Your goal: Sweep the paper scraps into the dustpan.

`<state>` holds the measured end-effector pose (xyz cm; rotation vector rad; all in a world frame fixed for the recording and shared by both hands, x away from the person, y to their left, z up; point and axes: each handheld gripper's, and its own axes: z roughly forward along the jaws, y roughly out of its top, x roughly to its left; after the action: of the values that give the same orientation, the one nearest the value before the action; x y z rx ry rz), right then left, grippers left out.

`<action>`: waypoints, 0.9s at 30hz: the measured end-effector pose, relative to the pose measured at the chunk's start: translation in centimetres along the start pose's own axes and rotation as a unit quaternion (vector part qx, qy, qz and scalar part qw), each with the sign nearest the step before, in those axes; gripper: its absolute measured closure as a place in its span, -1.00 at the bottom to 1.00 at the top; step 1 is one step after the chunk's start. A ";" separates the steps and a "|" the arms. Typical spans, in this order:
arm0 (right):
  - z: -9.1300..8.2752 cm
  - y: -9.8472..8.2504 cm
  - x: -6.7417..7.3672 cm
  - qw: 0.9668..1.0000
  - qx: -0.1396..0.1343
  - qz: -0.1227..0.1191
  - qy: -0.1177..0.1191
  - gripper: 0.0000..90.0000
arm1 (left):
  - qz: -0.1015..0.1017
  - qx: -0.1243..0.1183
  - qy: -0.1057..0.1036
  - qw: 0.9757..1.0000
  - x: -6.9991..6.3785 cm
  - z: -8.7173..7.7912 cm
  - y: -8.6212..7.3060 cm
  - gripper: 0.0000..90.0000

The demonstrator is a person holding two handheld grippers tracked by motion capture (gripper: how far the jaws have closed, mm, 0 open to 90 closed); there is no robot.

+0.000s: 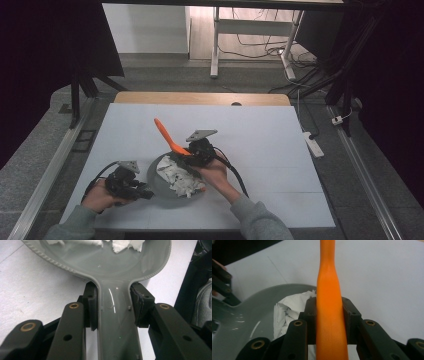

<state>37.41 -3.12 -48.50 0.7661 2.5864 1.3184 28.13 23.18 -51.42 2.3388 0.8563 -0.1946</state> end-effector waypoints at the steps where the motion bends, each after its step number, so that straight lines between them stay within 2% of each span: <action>1: 0.0 0.0 0.0 1.000 0.000 0.000 0.000 0.56 | -0.001 -0.001 0.000 1.000 0.0 0.0 0.0 0.36; 4: -1.0 0.3 -0.2 1.000 -0.018 -0.002 -0.011 0.56 | -0.001 0.000 0.000 1.000 0.0 0.0 0.0 0.36; 17: -3.7 -0.1 -1.9 0.999 -0.035 0.009 -0.038 0.56 | -0.001 0.000 0.001 1.000 -0.1 0.0 0.0 0.36; 22: -5.0 -1.1 -3.0 0.997 -0.026 0.021 -0.074 0.56 | -0.002 0.000 0.002 1.000 -0.1 0.0 0.0 0.36; 25: -5.1 -1.4 -3.5 0.996 -0.017 0.028 -0.087 0.56 | -0.002 0.000 0.002 1.000 -0.1 0.0 0.0 0.36; 27: -4.8 -2.1 -3.9 0.995 0.002 0.043 -0.088 0.56 | -0.002 0.000 0.003 1.000 -0.2 0.0 0.0 0.36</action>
<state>38.35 -9.56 -47.63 0.9571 2.4445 1.2093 27.98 23.09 -51.39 2.3382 0.8642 -0.1905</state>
